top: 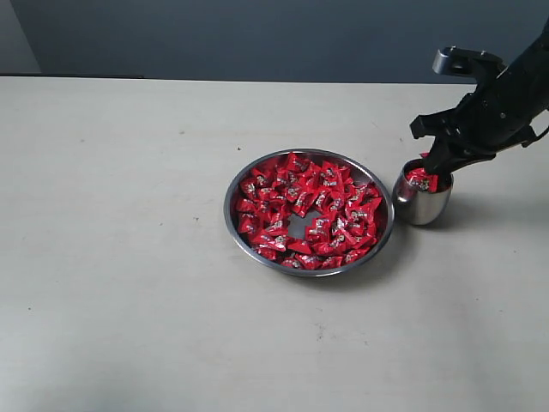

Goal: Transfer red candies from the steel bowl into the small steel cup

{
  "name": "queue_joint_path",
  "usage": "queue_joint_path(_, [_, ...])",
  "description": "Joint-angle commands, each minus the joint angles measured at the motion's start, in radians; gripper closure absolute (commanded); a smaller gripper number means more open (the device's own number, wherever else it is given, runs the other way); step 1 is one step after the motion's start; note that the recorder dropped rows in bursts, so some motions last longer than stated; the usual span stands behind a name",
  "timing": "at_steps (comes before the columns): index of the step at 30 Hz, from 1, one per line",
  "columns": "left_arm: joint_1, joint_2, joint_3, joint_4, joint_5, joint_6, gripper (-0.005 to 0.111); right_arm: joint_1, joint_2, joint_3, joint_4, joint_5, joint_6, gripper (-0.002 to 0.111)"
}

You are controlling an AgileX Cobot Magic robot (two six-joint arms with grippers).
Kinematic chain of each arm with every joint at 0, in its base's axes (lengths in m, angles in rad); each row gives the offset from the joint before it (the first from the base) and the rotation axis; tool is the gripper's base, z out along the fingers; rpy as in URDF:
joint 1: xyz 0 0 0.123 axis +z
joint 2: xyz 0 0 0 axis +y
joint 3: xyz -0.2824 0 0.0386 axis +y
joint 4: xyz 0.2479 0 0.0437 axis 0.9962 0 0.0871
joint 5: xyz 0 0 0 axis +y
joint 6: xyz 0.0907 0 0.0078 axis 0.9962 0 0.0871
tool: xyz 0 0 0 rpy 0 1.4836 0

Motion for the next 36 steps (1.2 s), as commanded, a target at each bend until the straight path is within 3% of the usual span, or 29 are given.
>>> queue_joint_path(1, [-0.003,-0.004,0.001,0.004,-0.013,-0.004,0.106,-0.006,-0.001,0.003,0.007,-0.001,-0.012,0.088])
queue_joint_path(3, [-0.003,-0.004,0.001,0.004,-0.013,-0.004,0.106,-0.006,-0.005,0.003,0.007,-0.002,-0.012,0.076])
queue_joint_path(5, [-0.003,-0.004,0.001,0.004,-0.013,-0.004,0.106,-0.006,-0.013,-0.003,0.007,0.004,-0.012,0.072])
queue_joint_path(24, [-0.003,-0.004,0.001,0.004,-0.013,-0.004,0.106,-0.006,-0.247,-0.003,-0.137,0.024,0.111,0.072])
queue_joint_path(27, [-0.003,-0.004,0.001,0.004,-0.013,-0.004,0.106,-0.006,-0.312,-0.003,-0.159,0.036,0.133,0.081])
queue_joint_path(31, [-0.003,-0.004,0.001,0.004,-0.013,-0.004,0.106,-0.006,-0.407,-0.003,-0.192,0.071,0.145,0.109])
queue_joint_path(36, [-0.003,-0.004,0.001,0.004,-0.013,-0.004,0.106,-0.006,-0.556,-0.001,-0.22,0.11,0.183,0.108])
